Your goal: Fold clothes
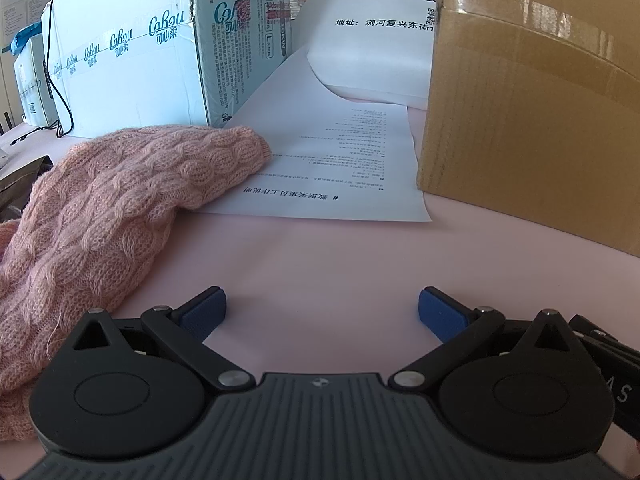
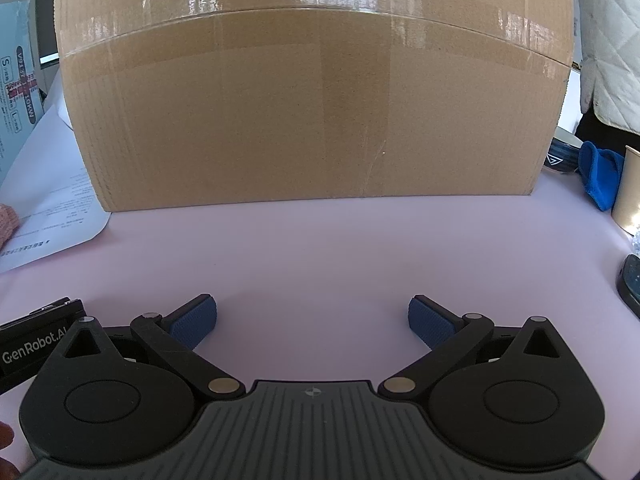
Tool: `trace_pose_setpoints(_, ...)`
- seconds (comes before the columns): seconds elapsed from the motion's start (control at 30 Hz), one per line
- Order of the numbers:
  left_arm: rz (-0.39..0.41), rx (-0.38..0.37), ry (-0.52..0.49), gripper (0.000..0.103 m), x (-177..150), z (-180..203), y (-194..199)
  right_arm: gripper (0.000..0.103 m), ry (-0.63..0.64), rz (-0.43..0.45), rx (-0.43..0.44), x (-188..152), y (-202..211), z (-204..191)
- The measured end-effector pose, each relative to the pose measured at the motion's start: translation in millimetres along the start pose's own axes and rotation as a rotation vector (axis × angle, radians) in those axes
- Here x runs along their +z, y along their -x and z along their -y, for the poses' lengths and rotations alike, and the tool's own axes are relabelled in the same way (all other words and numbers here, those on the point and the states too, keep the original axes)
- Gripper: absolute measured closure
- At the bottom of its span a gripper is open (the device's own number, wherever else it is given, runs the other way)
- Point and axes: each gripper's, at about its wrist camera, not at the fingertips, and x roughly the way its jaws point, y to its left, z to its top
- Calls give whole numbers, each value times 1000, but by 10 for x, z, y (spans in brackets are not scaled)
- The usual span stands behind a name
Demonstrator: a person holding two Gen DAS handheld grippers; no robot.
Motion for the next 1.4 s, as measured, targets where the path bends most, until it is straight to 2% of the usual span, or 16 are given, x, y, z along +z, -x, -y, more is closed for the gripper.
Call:
trace_pose_setpoints(0.17, 7, -13, 13, 0, -6, -26, 14, 0, -6, 7, 16, -8, 11, 23)
trace_pose_setpoints(0.27, 34, -41, 53, 0, -16, -119, 71, 0, -26, 36, 80, -28, 76, 73)
trace_pose_setpoints(0.3, 54, -42, 71, 0, -23, -162, 110, 0, -36, 60, 116, -41, 127, 100)
trace_pose_setpoints(0.4, 191, -32, 90, 0, -56, -322, 356, 0, -39, 150, 181, -99, 324, 152)
trace_pose_setpoints(0.47, 296, -6, 33, 0, -60, -423, 596, 0, -14, 204, 265, -156, 505, 176)
trace_pose_setpoints(0.6, 405, -21, -50, 0, -30, -862, 1104, 0, 41, 305, 515, -272, 855, 153)
trace_pose_setpoints(0.67, 436, -39, -29, 0, -68, -1217, 1275, 0, 58, 363, 612, -322, 976, 100)
trace_pose_setpoints(0.73, 454, -47, 1, 0, -111, -1569, 1380, 0, 142, 343, 706, -313, 1073, -94)
trace_pose_setpoints(0.8, 410, -20, 50, 0, -113, -1871, 1302, 0, 139, 287, 785, -273, 1072, -276)
trace_pose_setpoints(0.93, 248, 39, 193, 0, 26, -2369, 964, 0, -38, 156, 876, -198, 897, -781)
trace_pose_setpoints(1.03, 134, -36, 293, 0, 63, -2657, 766, 0, -105, 56, 902, -138, 721, -1212)
trace_pose_setpoints(1.13, 72, -64, 258, 0, 63, -2600, 685, 0, -117, -30, 936, -136, 520, -1489)
trace_pose_setpoints(1.27, 47, -4, 116, 0, 28, -2426, 582, 0, -122, -83, 942, -220, 355, -1599)
trace_pose_setpoints(1.33, 22, 21, 53, 0, 3, -2355, 526, 0, -153, -133, 979, -237, 235, -1626)
trace_pose_setpoints(1.4, -3, 15, 32, 0, -11, -2331, 496, 0, -215, -200, 1032, -219, 132, -1613)
